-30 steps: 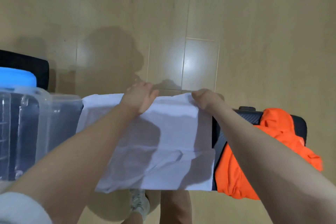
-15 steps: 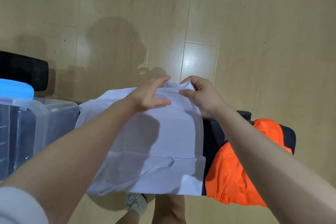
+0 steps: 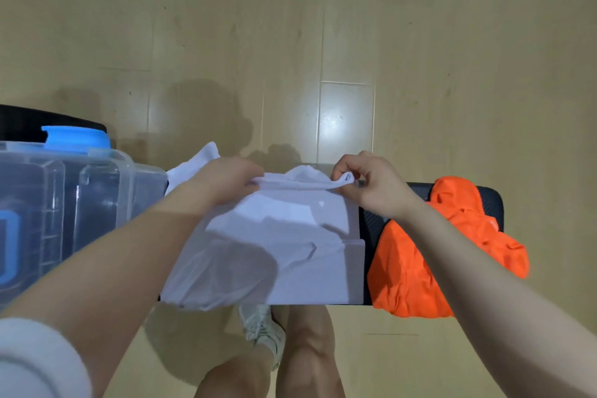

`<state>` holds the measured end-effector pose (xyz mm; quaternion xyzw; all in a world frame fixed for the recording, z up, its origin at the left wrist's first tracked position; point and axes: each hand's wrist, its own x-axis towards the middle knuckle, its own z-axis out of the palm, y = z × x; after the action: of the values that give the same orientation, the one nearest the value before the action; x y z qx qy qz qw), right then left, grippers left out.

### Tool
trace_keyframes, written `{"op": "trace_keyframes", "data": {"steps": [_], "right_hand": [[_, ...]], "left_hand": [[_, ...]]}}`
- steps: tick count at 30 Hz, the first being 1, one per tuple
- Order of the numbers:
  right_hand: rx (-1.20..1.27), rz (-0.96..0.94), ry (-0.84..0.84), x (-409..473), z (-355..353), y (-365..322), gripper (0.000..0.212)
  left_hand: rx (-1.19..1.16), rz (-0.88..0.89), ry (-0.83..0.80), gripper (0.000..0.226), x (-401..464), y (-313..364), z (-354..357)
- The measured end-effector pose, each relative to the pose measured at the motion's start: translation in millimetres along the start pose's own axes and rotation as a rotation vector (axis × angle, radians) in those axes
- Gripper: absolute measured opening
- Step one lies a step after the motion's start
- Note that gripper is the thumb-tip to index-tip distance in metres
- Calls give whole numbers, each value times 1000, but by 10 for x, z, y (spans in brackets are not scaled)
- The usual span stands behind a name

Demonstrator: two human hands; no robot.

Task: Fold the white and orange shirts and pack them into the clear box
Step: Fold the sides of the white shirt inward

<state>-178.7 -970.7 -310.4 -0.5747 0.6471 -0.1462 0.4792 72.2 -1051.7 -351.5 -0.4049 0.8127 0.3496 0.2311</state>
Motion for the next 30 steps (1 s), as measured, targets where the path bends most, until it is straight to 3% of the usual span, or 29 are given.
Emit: {"op": "trace_keyframes", "data": {"steps": [3,5,7,8,12,16,18,22,24,27,29,30], "right_hand": [[-199,-108,41,-231,228,41,22],[-425,-178,108,-359,415,147,27],[-628,-143,165,-454,583,266,13],[-695,-118,193,-477,669,328,16],[-745,67,186,-479,911,407,32],[-750,156,114,-346,1028,218,71],[-799,110,87,-270,1076,142,60],[-860,-167,132,-282,1024,100,32],[-902,-281,83,-374,967,124,19],[-923,-281,-124,-518,930,234,32],[-867,-209,-149,-553,922,307,31],[-826,-168,-117,-547,912,320,29]], "left_hand": [[169,3,195,15,-276,-51,220],[267,-36,245,11,-403,-53,359],[305,-102,259,13,-496,-87,493],[312,-144,256,15,-543,-112,554],[307,-279,210,23,-668,-141,762],[255,-307,250,27,-694,-77,772],[252,-295,315,24,-726,-96,741],[256,-141,531,37,-802,-134,648],[253,-171,453,37,-804,-126,643],[154,-362,162,34,-818,-87,717],[-44,-410,173,29,-825,-57,688],[-111,-385,266,27,-804,-60,681]]}}
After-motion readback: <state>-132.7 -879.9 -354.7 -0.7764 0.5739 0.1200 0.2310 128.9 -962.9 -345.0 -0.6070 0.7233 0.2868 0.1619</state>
